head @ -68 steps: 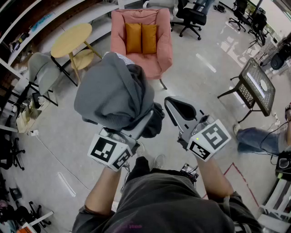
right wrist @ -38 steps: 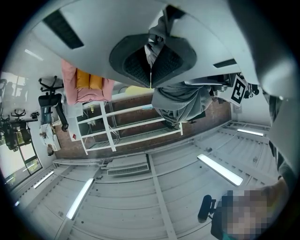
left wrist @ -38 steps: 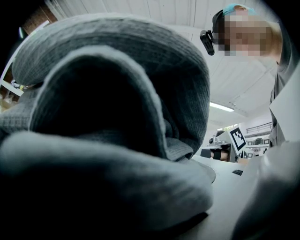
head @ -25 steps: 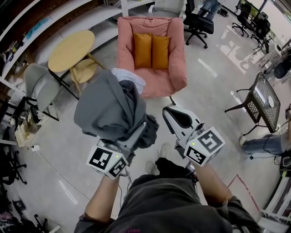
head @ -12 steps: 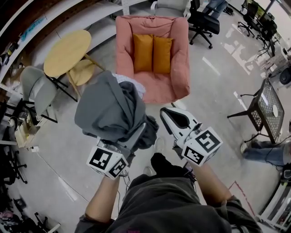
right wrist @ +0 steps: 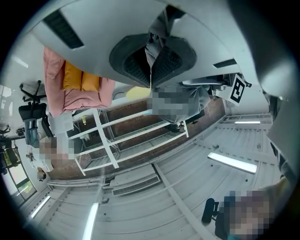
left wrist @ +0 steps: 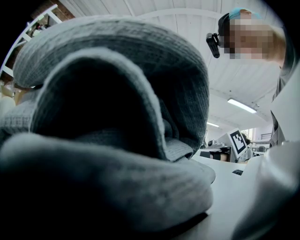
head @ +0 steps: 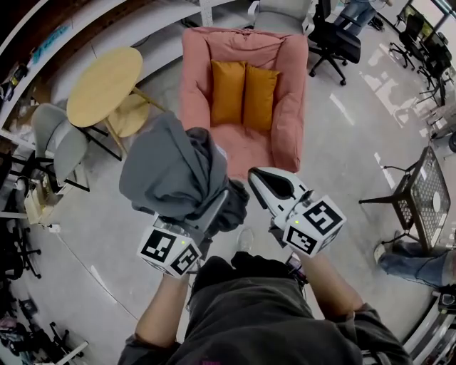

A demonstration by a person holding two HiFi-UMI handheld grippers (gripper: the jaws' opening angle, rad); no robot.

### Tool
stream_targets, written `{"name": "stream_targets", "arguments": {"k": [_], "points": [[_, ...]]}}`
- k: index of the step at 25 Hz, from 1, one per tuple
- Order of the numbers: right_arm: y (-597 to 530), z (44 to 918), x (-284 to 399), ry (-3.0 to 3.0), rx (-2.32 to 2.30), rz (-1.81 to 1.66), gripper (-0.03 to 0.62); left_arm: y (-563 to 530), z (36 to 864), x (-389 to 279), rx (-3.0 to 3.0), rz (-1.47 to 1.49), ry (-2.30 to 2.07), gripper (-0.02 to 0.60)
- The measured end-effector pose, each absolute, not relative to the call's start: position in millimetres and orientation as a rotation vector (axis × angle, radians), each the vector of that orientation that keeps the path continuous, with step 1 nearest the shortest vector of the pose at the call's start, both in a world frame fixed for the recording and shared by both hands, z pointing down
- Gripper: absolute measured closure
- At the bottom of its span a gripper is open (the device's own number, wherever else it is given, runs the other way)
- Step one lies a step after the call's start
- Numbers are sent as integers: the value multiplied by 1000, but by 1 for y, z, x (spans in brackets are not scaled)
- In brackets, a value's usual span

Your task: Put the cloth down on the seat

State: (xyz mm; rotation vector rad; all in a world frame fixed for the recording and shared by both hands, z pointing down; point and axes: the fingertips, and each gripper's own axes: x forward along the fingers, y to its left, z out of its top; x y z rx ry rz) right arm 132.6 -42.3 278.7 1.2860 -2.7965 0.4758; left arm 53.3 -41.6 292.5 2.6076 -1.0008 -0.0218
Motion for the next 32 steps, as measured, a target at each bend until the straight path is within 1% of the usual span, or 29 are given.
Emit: {"name": "stream_targets", "arguments": {"k": [7,14,21,32], "points": [[-85,293,139,-2786,1237,502,577,-89,305,63,2571,-44,-1019,267],[-138,322,117,-2735,1177,572,577,-149,342,35,2477,-65,-1059,267],[-195,373,101,-2619,1150,622,577,-226,429,-3,2288,-122,-1082,267],[-276,459,51,-2510,1043,735,577,-325,579,-40,1983,-137,-1108,264]]}}
